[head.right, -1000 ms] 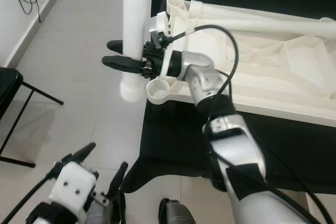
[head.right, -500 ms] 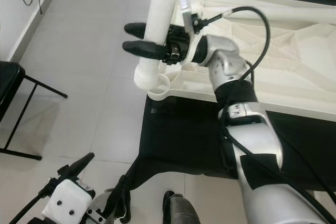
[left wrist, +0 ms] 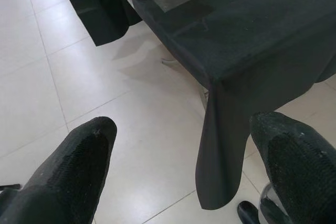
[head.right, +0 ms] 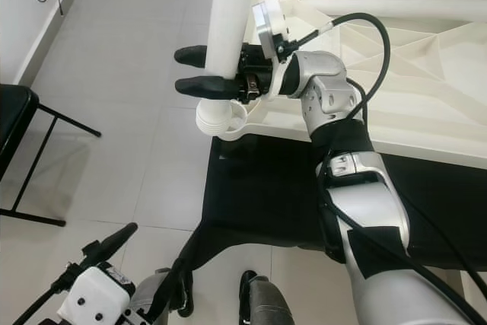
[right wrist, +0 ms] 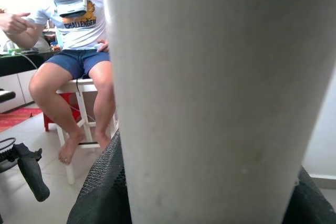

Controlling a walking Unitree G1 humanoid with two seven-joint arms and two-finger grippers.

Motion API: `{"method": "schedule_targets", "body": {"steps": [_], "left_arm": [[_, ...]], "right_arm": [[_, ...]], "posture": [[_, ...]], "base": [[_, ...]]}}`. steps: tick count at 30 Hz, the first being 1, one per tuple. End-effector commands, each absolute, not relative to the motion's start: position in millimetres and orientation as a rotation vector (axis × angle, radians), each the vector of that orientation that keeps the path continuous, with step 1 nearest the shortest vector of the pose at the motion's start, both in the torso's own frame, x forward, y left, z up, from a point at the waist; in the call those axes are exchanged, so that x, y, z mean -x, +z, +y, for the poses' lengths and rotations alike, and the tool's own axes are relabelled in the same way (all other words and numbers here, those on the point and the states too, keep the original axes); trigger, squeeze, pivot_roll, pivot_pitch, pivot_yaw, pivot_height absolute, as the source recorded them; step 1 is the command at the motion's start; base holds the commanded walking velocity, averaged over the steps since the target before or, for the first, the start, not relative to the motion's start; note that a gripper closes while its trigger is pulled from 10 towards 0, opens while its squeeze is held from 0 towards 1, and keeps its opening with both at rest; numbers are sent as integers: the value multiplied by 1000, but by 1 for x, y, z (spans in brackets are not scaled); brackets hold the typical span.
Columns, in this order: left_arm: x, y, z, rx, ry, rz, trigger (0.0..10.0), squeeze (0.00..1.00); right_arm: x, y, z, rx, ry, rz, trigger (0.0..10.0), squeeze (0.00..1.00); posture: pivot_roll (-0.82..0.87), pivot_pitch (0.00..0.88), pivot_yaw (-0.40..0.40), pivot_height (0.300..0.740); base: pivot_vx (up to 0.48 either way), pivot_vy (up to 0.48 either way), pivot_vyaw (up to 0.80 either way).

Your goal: Building children table

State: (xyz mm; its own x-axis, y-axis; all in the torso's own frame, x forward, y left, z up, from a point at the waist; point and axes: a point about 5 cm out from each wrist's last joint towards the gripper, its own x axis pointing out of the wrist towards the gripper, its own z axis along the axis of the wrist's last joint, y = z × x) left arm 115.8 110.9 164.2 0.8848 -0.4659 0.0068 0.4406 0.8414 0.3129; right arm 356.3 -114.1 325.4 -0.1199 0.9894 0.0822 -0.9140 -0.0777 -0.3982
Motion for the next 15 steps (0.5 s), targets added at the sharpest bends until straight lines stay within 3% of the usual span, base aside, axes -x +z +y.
{"method": "schedule_targets", "body": {"steps": [1, 15], "left_arm": [[-111, 162, 110, -309, -500, -62, 10000, 0], [-111, 166, 109, -303, -502, -76, 10000, 0]], "right_arm": [[-356, 317, -110, 259, 1674, -362, 10000, 0], [-360, 321, -116, 322, 1654, -307, 10000, 0]], "posture": [[198, 409, -6, 740], [186, 423, -13, 740]], "base": [[0, 0, 0], [0, 0, 0]]}}
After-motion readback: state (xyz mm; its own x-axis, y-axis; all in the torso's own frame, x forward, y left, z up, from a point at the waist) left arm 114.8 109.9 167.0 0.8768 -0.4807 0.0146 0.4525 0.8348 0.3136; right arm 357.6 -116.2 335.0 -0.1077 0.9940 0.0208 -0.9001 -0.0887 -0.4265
